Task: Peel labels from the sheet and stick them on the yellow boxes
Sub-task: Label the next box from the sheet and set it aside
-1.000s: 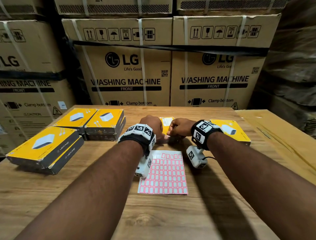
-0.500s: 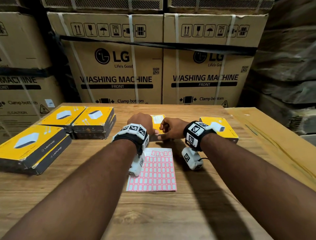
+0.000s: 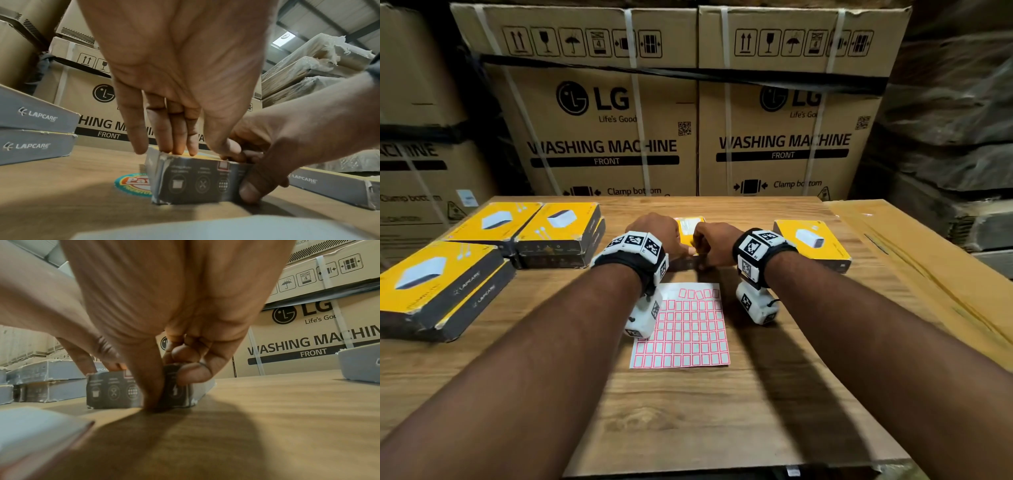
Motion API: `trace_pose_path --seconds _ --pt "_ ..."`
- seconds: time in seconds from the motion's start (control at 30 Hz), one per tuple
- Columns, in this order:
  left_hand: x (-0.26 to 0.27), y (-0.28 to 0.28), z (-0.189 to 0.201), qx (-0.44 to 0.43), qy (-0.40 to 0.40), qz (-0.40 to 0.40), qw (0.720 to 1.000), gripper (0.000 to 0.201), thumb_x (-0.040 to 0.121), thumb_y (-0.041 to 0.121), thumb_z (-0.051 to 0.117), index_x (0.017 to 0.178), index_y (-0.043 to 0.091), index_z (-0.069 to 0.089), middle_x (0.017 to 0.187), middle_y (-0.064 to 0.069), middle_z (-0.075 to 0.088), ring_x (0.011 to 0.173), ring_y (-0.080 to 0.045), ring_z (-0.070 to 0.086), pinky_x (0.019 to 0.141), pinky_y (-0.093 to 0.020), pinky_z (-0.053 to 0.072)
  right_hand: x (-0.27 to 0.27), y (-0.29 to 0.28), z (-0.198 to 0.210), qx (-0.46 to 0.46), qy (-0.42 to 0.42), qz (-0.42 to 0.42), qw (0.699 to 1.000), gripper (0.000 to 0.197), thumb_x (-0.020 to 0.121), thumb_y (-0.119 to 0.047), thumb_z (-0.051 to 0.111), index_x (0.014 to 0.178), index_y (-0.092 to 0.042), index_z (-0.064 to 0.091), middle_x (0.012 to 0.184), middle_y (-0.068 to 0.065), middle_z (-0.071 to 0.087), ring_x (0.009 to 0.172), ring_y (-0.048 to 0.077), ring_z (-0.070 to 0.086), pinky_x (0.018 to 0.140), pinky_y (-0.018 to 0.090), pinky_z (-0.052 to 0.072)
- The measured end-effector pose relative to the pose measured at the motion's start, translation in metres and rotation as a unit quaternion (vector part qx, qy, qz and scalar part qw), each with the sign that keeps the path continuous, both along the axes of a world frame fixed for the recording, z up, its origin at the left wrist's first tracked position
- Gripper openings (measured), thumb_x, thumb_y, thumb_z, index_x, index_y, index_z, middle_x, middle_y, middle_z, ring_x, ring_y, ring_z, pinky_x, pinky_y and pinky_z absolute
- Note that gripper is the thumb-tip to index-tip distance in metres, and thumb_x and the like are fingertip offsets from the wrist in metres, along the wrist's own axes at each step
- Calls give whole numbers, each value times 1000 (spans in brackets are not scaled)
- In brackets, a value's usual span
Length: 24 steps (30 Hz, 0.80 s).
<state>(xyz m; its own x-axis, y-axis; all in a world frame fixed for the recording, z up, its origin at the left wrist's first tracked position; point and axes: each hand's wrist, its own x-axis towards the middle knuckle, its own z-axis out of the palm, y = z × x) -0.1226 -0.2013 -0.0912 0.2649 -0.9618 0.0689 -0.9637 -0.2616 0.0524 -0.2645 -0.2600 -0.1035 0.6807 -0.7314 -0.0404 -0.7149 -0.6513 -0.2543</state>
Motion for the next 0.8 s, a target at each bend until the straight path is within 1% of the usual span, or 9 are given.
trace_pose_path --seconds 0.07,0.13,0.23,0.33,0.4,0.5,0.6,0.7,0.8 --pt "-3 2 0 -2 -5 -1 1000 49 71 70 66 86 23 67 85 1 68 86 -23 63 79 -35 55 -1 0 0 5 -5 1 1000 54 75 -25 82 120 -13 54 115 6 64 104 24 60 82 29 47" --pt "-6 4 -1 -7 -14 -6 1000 49 69 67 71 88 23 66 87 0 67 87 -23 63 79 -34 55 -2 0 1 15 -17 -1 1000 54 74 -30 83 117 -14 54 112 4 65 99 21 59 78 27 45" --pt "-8 5 0 -10 -25 -17 999 44 66 58 80 90 22 69 91 -1 66 90 -24 63 78 -31 54 -2 -1 0 25 -27 -6 999 53 74 -36 83 114 -15 55 109 2 65 95 18 58 77 28 46" --pt "-9 6 3 -6 -21 -23 999 42 62 49 86 90 21 72 92 -2 68 90 -24 64 78 -33 55 -2 -1 0 33 -25 -16 999 50 76 -39 81 113 -18 54 107 -1 64 97 18 59 80 30 50" --pt "-11 7 5 4 -26 -27 999 38 64 40 87 94 21 73 97 -4 68 92 -25 64 80 -35 56 -2 -1 0 36 -22 -16 999 48 77 -39 81 111 -20 54 107 -1 63 97 19 59 79 30 50" --pt "-9 5 6 24 -29 -45 998 33 72 20 83 102 20 72 106 -6 67 99 -28 63 85 -37 56 -2 0 1 36 -18 -13 999 50 77 -43 79 113 -18 54 107 0 63 97 19 59 80 31 49" --pt "-6 6 8 38 -26 -54 997 38 66 20 86 101 23 72 102 -3 69 96 -25 65 83 -33 55 -1 1 1 26 -17 -15 999 50 79 -49 76 112 -18 54 105 0 61 96 19 57 75 30 45" --pt "-4 5 9 43 -18 -55 997 38 65 16 86 99 25 72 101 0 69 96 -24 65 80 -29 54 -2 3 3 23 -12 -15 1000 51 79 -42 78 115 -16 55 107 1 62 98 20 58 79 31 47" --pt "0 5 7 47 -7 -60 997 38 67 10 83 98 26 69 101 1 67 97 -22 64 74 -25 48 -3 4 4 29 -7 -8 1000 46 78 -20 79 117 -14 55 109 3 65 101 21 60 82 31 50"
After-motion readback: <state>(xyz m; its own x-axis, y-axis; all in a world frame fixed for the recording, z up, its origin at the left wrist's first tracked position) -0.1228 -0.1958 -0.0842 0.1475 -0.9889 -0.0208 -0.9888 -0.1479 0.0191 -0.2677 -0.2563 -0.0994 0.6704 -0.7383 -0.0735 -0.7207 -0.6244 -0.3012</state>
